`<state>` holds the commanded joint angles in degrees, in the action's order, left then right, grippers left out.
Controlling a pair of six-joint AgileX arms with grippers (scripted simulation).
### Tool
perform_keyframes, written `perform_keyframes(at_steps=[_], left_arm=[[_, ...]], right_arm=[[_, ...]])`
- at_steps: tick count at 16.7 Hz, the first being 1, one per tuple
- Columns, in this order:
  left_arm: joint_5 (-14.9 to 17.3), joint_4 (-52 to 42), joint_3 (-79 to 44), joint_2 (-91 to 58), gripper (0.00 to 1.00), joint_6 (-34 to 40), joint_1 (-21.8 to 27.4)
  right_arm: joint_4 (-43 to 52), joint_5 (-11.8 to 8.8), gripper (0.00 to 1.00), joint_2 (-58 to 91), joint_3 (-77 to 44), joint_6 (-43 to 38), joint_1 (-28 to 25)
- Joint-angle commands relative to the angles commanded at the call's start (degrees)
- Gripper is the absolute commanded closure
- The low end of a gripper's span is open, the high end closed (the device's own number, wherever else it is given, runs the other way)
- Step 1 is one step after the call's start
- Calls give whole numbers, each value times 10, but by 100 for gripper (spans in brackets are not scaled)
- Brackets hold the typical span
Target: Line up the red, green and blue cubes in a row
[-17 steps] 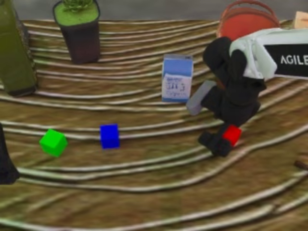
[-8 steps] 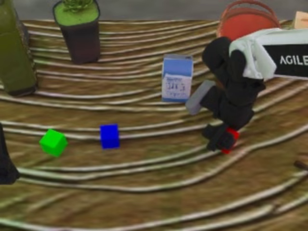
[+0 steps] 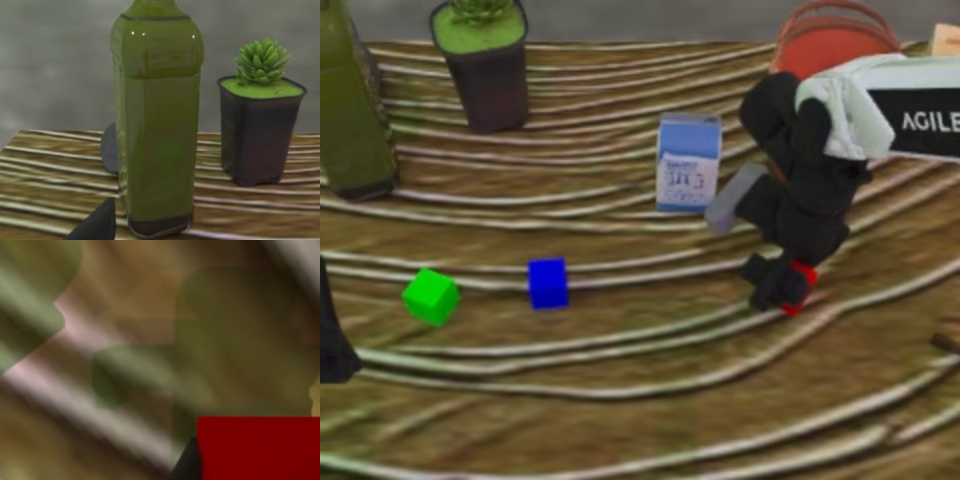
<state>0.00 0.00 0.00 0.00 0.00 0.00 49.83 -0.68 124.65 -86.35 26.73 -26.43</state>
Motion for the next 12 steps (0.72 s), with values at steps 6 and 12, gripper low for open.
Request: perform_keyframes(at_steps=[6,12], left_arm=[[0,0,0,0,0,0,0],[0,0,0,0,0,0,0]], right_arm=[[118,0,100,-41,-72,1,-3],[128,-1,100,-45,-78,0,-2]])
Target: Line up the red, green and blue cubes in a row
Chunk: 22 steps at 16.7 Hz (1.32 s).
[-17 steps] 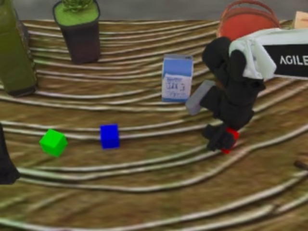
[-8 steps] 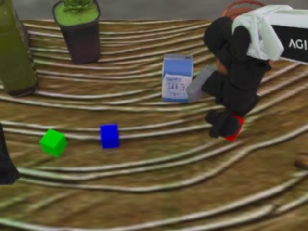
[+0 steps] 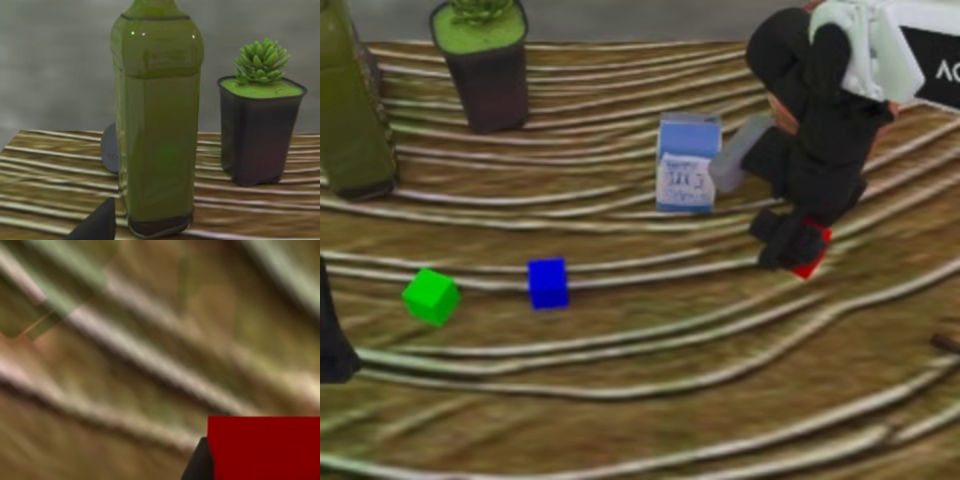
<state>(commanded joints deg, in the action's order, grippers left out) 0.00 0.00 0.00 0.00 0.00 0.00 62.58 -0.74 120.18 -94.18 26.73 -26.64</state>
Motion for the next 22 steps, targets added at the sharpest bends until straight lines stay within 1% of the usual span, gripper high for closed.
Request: perform_keyframes(at_steps=[2,4,11,14,16,22], left_arm=[[0,0,0,0,0,0,0],[0,0,0,0,0,0,0],[0,0,0,0,0,0,0],[0,0,0,0,0,0,0],[0,0,0,0,0,0,0],[0,0,0,0,0,0,0]], right_arm=[[12,0,100,14,-20,6,-16],[36,0,100,42,-65,17,-47],[156,0,100,175,-336,69,-201],[192,0,100,214,-411,86,-253],[203,0,100,225,-430,91,-268],[193,0,100,221,-420,90,-267]])
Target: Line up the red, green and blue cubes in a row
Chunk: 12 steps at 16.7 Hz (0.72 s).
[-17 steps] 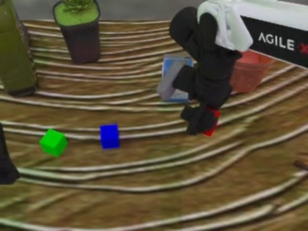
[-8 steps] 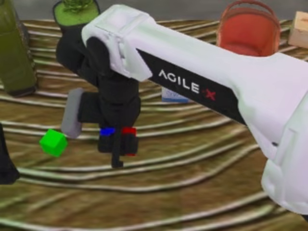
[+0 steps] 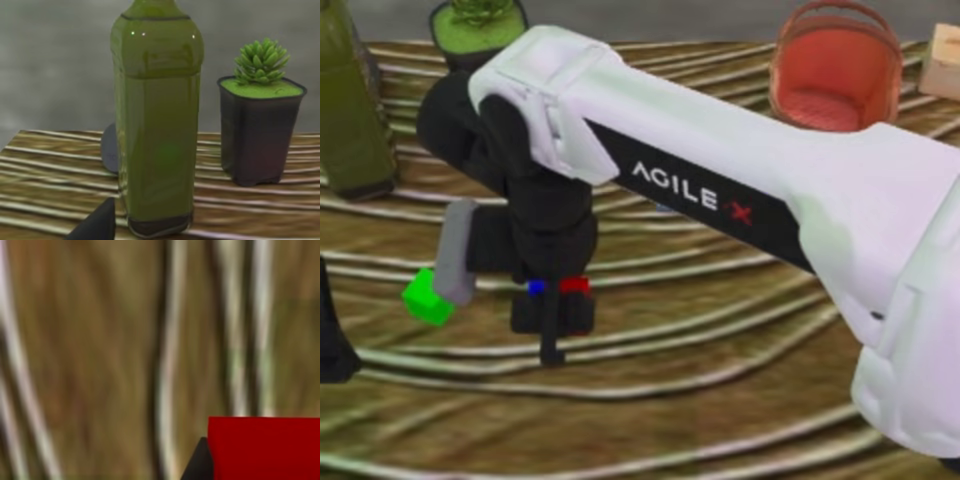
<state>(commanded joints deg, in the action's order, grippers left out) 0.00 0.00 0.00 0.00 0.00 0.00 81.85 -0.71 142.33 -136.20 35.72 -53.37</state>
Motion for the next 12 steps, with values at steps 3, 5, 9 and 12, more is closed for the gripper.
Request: perform_keyframes(at_steps=[3,5,9,12], left_arm=[[0,0,0,0,0,0,0],[0,0,0,0,0,0,0],[0,0,0,0,0,0,0],[0,0,0,0,0,0,0]], right_arm=[[-55,1,100,-2,55,-1,1],[-102,0,100,-1,105,-1,0],[-150,0,100,1,154,1,-3],[-150,0,100,1,154,1,-3]])
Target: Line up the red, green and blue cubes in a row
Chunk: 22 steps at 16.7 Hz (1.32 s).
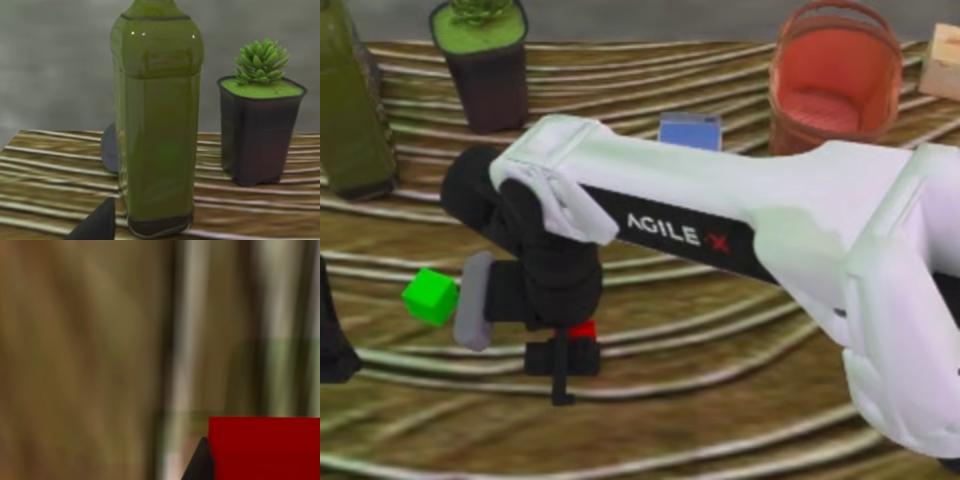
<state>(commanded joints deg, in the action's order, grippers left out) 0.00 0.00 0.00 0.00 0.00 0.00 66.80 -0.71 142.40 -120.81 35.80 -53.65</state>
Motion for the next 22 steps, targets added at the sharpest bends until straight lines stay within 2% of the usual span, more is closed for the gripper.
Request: perform_keyframes(at_steps=[13,22], left_arm=[[0,0,0,0,0,0,0],[0,0,0,0,0,0,0]], right_arm=[[0,0,2,0,0,0,0],[0,0,0,0,0,0,1]])
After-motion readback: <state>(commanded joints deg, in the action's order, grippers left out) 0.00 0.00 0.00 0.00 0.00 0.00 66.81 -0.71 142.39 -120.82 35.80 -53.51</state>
